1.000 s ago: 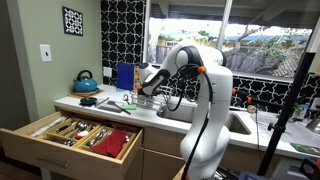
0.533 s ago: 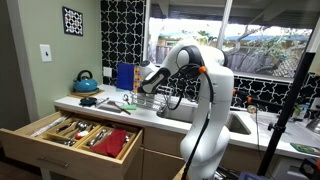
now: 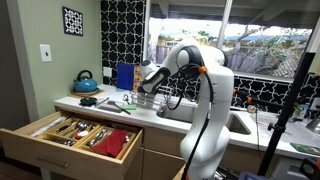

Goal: Pick up the white sponge and put it in the right utensil drying holder in the dishes drying rack

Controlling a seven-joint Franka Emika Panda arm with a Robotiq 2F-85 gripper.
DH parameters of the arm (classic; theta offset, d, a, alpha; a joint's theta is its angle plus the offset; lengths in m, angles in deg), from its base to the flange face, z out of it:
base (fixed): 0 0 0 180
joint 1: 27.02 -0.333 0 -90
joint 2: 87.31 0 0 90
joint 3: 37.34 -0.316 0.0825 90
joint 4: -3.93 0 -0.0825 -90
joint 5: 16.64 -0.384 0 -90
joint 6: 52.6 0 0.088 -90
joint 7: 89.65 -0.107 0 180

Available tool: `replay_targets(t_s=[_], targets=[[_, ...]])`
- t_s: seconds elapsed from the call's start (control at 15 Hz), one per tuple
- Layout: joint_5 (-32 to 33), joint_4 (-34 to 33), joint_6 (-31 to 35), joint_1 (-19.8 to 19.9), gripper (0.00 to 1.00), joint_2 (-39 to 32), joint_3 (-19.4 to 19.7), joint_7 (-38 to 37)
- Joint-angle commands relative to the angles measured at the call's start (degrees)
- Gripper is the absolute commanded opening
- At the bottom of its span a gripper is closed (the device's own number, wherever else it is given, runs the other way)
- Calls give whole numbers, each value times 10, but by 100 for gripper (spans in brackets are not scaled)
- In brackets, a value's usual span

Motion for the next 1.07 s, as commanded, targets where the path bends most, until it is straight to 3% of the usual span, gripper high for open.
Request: replay_targets(t_s=[0.0,0.2,0.53,0.67,0.8,0.87,1.0], targets=[[-23,2,15,-5,68,-5,10,13],[-42,6,16,-6,42,-13,9,23],[-73,6,19,-9,7,-22,10,33],[-79,6,11,-9,2,-28,12,36],[-85,5,13,-9,8,-29,14,43],[-85,4,13,-9,37,-27,14,46],[-89,3,13,-9,39,-25,14,50]])
